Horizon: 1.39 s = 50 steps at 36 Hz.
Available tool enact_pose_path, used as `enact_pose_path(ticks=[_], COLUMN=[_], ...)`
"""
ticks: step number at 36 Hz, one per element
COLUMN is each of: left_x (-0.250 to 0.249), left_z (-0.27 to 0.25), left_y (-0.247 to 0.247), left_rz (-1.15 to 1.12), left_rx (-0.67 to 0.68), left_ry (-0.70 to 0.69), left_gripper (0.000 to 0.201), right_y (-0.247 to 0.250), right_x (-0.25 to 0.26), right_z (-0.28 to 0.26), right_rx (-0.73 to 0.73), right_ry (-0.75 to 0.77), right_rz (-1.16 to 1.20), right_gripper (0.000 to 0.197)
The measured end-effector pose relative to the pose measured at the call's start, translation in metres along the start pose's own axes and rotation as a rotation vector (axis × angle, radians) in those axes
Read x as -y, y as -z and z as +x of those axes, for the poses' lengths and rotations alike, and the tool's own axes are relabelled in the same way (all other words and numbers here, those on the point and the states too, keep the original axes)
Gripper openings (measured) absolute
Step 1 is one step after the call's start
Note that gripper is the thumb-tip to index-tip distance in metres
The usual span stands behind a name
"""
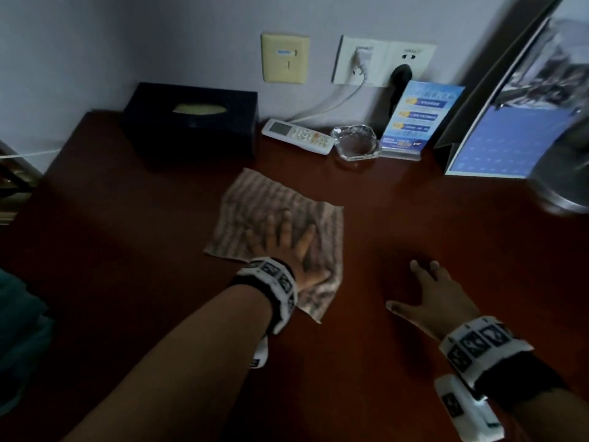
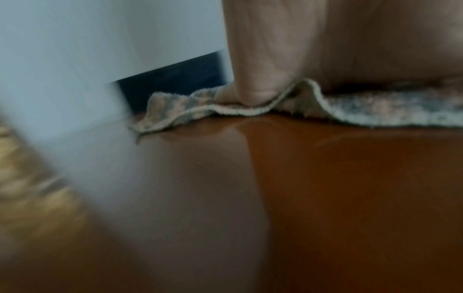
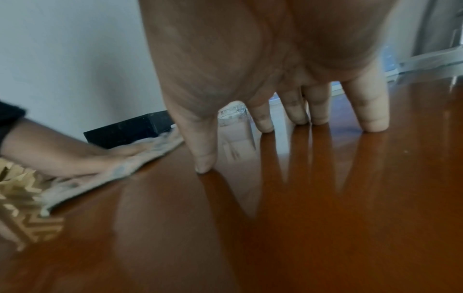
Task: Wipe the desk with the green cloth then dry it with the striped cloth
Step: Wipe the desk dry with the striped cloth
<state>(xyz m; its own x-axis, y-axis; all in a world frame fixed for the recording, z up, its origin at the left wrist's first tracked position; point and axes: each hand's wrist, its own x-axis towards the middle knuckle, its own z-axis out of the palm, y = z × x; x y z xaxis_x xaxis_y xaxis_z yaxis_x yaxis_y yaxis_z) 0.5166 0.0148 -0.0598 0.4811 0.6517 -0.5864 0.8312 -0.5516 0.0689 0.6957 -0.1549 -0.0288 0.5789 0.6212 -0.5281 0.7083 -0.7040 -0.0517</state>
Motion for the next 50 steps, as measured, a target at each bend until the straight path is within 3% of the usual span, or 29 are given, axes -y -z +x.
enact_pose_path(ticks=[4, 7, 11, 13, 16, 19, 24, 28, 33, 37, 41, 46, 50], left_x=[-0.052, -0.088, -0.136, -0.157, -0.179, -0.182, -0.151, -0.121, -0.094, -0.082, -0.073, -0.066, -0.064], left_z=[0.0, 0.0, -0.001, -0.004, -0.008, -0.01, -0.01, -0.003, 0.017, 0.033, 0.046, 0.057, 0.064], left_y=[-0.004, -0.008, -0.015, -0.018, -0.028, -0.032, -0.003, 0.016, 0.034, 0.044, 0.053, 0.055, 0.053], left_rz=[0.048, 0.078, 0.11, 0.137, 0.161, 0.079, -0.144, -0.25, -0.094, -0.022, -0.022, 0.047, 0.023], left_rx=[-0.014, 0.012, 0.022, 0.041, 0.045, 0.023, -0.022, -0.165, -0.311, -0.302, -0.287, -0.155, -0.068], left_ry=[-0.122, -0.198, -0.31, -0.361, -0.445, -0.564, -0.73, -0.621, -0.441, -0.31, -0.17, -0.093, -0.065], left_gripper=[0.094, 0.094, 0.095, 0.094, 0.09, 0.08, 0.051, 0.041, 0.042, 0.047, 0.051, 0.067, 0.069], right_y=[0.008, 0.014, 0.02, 0.021, 0.013, 0.002, 0.0, 0.0, -0.002, -0.009, -0.005, 0.009, 0.018], right_x=[-0.008, -0.021, -0.036, -0.036, -0.037, -0.047, -0.05, -0.036, -0.01, -0.006, -0.035, -0.071, -0.068], right_z=[0.005, 0.009, 0.01, 0.005, 0.002, 0.008, 0.015, 0.024, 0.041, 0.058, 0.071, 0.07, 0.061], right_rx=[0.015, -0.001, -0.338, -0.417, -0.343, -0.282, -0.26, -0.219, -0.068, 0.029, 0.052, 0.021, -0.133], right_ry=[0.058, 0.085, 0.218, 0.355, 0.532, 0.458, 0.404, 0.425, 0.327, 0.291, 0.194, 0.04, 0.142], right_rz=[-0.061, 0.049, 0.187, 0.256, 0.318, 0.415, 0.615, 0.618, 0.064, -0.063, 0.05, 0.015, -0.231], right_gripper=[0.093, 0.079, 0.052, 0.044, 0.048, 0.055, 0.052, 0.051, 0.073, 0.079, 0.078, 0.078, 0.086])
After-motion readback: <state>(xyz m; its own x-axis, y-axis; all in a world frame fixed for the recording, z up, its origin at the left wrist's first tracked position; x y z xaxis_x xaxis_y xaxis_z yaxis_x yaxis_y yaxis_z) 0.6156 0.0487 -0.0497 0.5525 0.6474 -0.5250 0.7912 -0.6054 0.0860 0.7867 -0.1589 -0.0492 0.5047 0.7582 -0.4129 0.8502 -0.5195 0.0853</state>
